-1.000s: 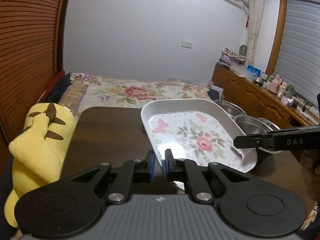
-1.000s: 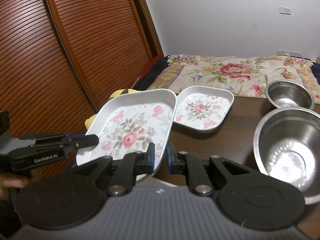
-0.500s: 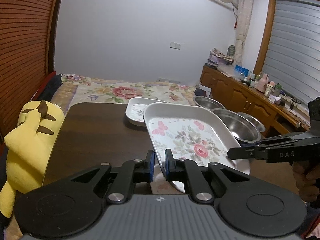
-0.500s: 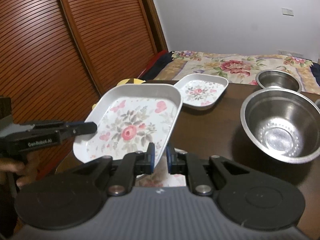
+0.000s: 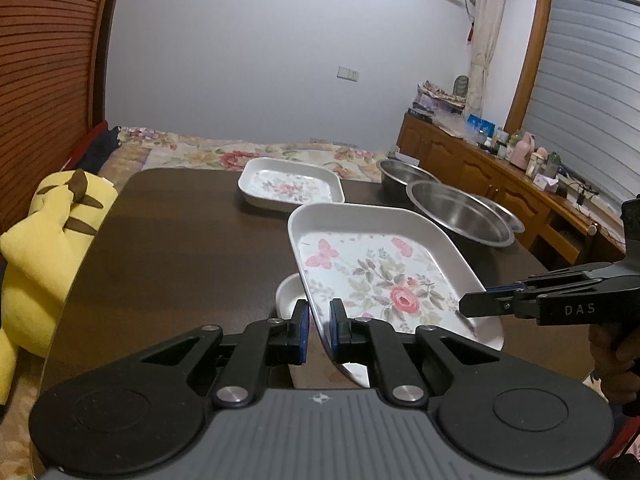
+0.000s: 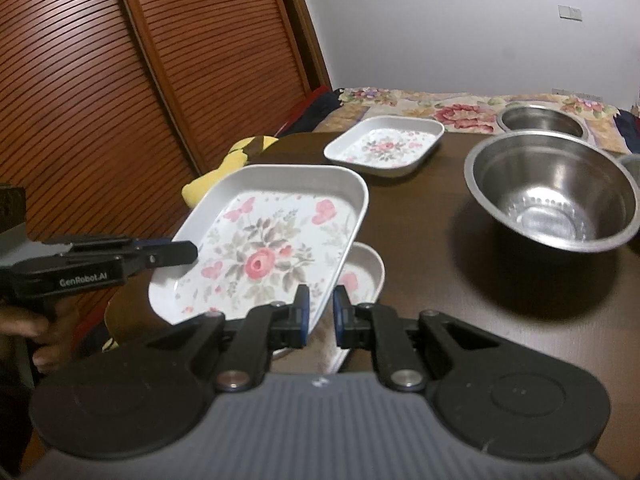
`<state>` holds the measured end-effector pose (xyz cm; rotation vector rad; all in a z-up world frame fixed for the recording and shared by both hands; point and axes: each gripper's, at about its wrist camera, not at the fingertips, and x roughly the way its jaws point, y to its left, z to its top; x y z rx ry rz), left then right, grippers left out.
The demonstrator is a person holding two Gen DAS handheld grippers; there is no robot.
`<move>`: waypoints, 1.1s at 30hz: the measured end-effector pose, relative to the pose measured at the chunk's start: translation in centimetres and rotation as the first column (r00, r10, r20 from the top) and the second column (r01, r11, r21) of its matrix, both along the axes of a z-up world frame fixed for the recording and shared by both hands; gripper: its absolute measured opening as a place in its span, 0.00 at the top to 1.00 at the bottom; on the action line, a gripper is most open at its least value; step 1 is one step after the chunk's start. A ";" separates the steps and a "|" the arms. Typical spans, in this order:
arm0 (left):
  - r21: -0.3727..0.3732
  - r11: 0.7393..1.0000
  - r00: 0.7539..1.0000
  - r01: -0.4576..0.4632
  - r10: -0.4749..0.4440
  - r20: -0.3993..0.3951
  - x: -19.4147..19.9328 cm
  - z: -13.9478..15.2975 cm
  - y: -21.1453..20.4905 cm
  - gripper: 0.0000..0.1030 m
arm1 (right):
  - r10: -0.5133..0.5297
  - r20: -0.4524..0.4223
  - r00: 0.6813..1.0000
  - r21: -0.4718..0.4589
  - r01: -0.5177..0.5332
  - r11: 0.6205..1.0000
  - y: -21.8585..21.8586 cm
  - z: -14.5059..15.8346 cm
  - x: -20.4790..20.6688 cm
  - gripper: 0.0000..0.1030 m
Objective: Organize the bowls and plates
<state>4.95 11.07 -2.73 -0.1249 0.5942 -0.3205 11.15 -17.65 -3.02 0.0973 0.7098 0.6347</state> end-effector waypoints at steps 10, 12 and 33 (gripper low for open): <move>0.009 1.000 1.000 -0.007 0.008 -0.018 -0.1 -1.3 -0.2 0.90 | -0.012 -0.003 1.000 -0.009 0.012 1.000 0.0 -0.6 -0.8 0.87; 0.020 1.000 1.000 -0.014 0.015 -0.017 -0.2 -1.5 -0.3 0.90 | -0.016 -0.005 1.000 -0.013 0.016 1.000 0.0 -0.7 -0.9 0.87; 0.091 0.995 0.999 -0.039 0.041 -0.024 0.2 -2.8 -1.3 0.90 | -0.053 0.035 0.998 -0.043 0.054 0.998 0.9 -1.1 -1.4 0.86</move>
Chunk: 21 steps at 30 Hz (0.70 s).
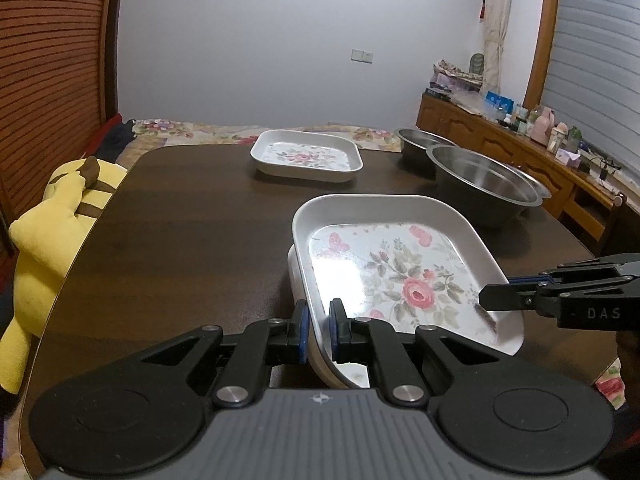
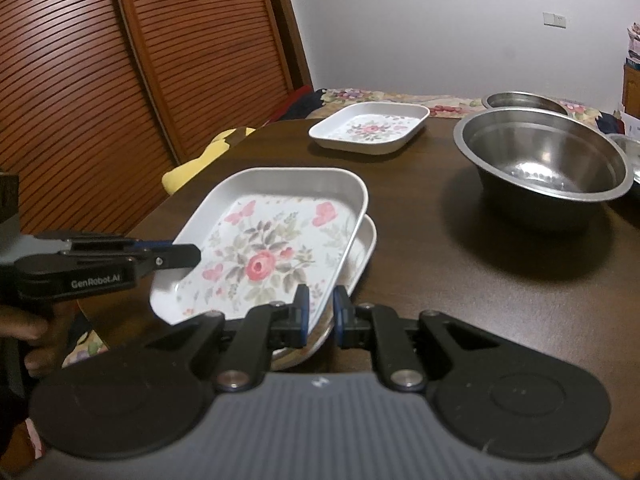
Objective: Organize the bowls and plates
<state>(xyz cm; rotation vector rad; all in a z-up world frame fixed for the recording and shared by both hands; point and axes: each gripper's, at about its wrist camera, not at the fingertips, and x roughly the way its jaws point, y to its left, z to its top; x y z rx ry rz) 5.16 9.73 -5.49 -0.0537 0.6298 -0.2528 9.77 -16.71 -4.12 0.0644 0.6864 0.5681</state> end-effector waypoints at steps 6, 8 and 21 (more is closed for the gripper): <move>0.052 0.999 1.000 -0.001 0.000 0.014 -0.1 0.1 -0.7 0.90 | -0.008 0.011 1.000 0.002 0.008 1.000 0.0 0.0 -0.2 0.86; 0.059 0.998 1.000 -0.004 0.003 0.017 -0.1 0.0 -0.8 0.90 | -0.010 0.016 1.000 -0.007 0.010 1.000 -0.1 -0.1 -0.2 0.86; 0.062 0.998 1.000 -0.024 0.023 0.009 0.1 -0.5 -0.5 0.90 | -0.013 0.014 1.000 -0.007 0.013 1.000 -0.2 -0.8 -0.2 0.85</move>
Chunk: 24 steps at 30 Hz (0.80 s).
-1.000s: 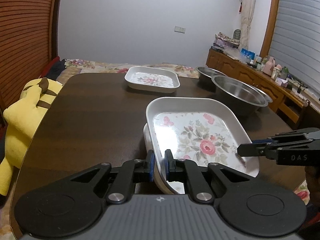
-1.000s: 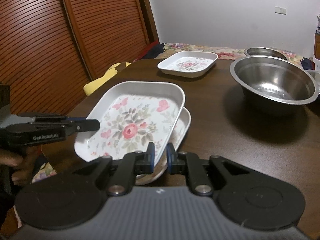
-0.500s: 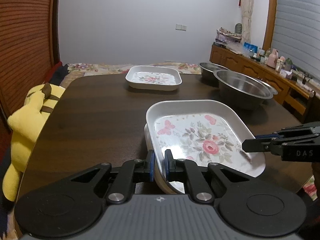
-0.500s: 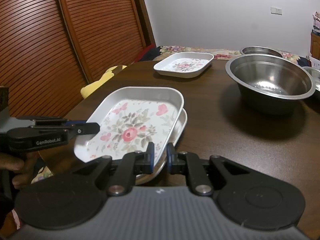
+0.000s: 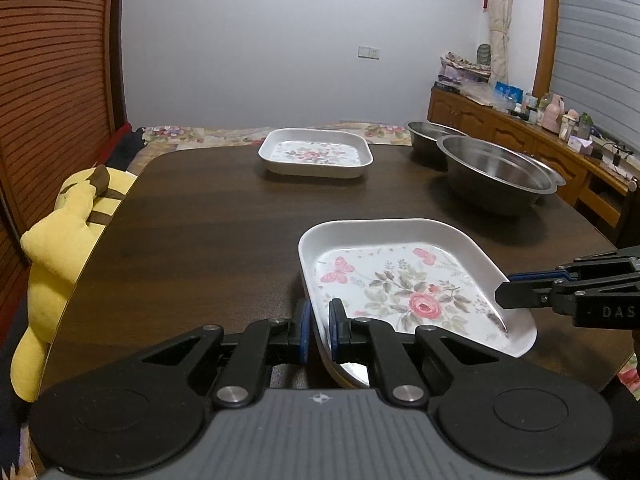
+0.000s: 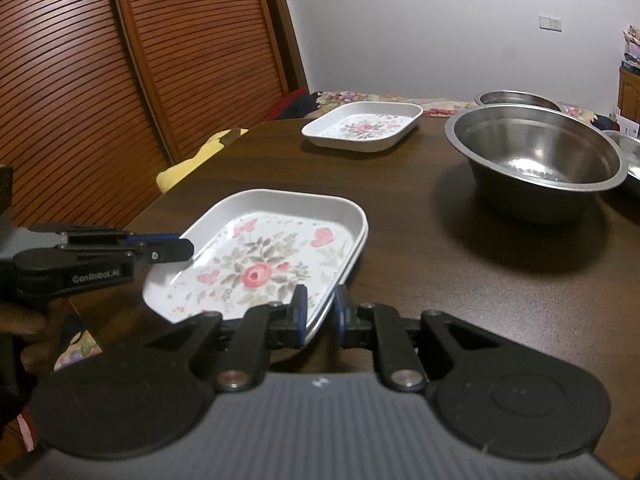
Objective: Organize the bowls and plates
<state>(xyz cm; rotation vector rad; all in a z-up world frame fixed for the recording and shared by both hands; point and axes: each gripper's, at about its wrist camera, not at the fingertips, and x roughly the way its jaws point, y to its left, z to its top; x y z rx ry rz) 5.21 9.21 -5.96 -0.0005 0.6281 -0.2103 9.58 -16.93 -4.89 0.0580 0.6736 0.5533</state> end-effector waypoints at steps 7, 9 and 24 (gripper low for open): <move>-0.024 1.000 1.000 -0.004 0.003 -0.014 0.2 0.1 0.3 0.90 | 0.001 -0.001 1.000 0.002 -0.001 1.000 -0.1 -0.1 -0.1 0.85; -0.033 0.999 1.000 -0.005 0.005 -0.010 0.1 0.4 0.5 0.90 | 0.002 -0.003 1.000 0.003 -0.002 1.000 -0.1 0.0 -0.1 0.85; 0.016 0.999 0.997 0.042 -0.043 0.068 3.5 4.1 -0.1 0.90 | 0.017 0.127 0.992 -0.034 -0.012 0.999 -0.4 5.4 2.3 0.85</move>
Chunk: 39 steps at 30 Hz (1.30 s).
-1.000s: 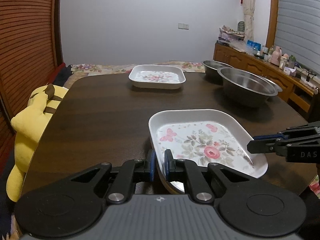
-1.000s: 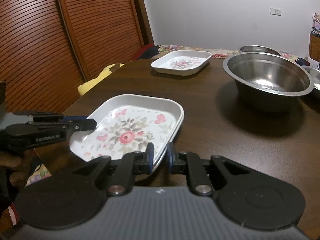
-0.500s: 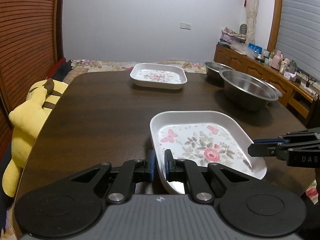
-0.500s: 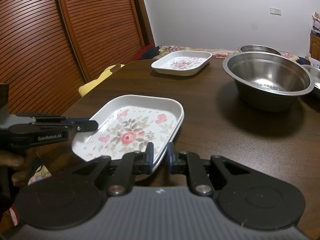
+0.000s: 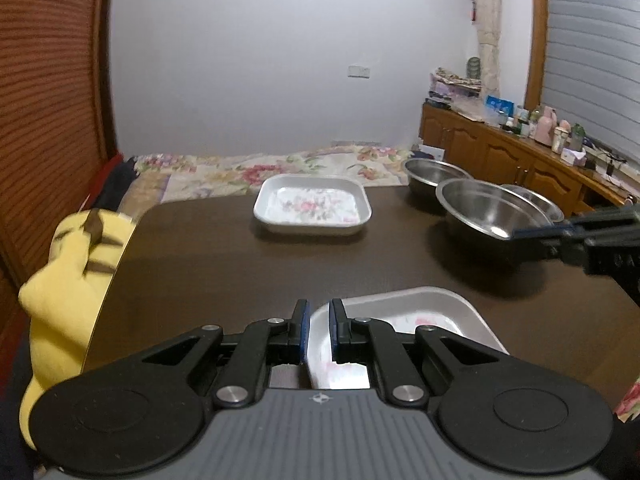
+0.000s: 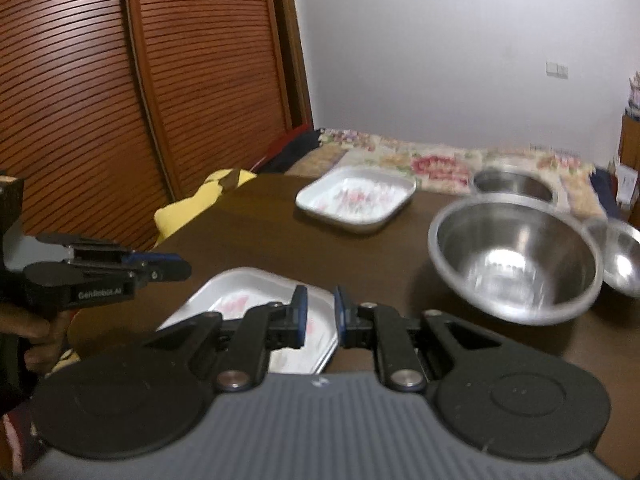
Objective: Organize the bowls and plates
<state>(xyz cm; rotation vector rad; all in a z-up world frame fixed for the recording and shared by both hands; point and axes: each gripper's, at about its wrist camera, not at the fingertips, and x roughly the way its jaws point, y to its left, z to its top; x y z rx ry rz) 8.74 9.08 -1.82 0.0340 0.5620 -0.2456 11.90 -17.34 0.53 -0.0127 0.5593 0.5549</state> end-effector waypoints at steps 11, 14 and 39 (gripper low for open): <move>0.026 0.999 0.999 0.026 -0.027 0.034 6.5 2.7 0.2 0.82 | 0.029 0.013 0.999 -0.038 -0.028 0.999 2.7 2.4 6.9 0.85; 0.028 0.999 0.999 0.034 -0.035 0.036 8.2 3.4 0.3 0.80 | 0.007 -0.040 0.999 -0.030 -0.008 1.000 2.8 2.4 9.5 0.84; -0.009 0.999 0.990 0.034 -0.035 -0.139 21.8 -1.9 3.3 0.78 | -0.059 -0.322 0.945 -0.163 0.006 0.987 5.0 -2.6 22.0 0.63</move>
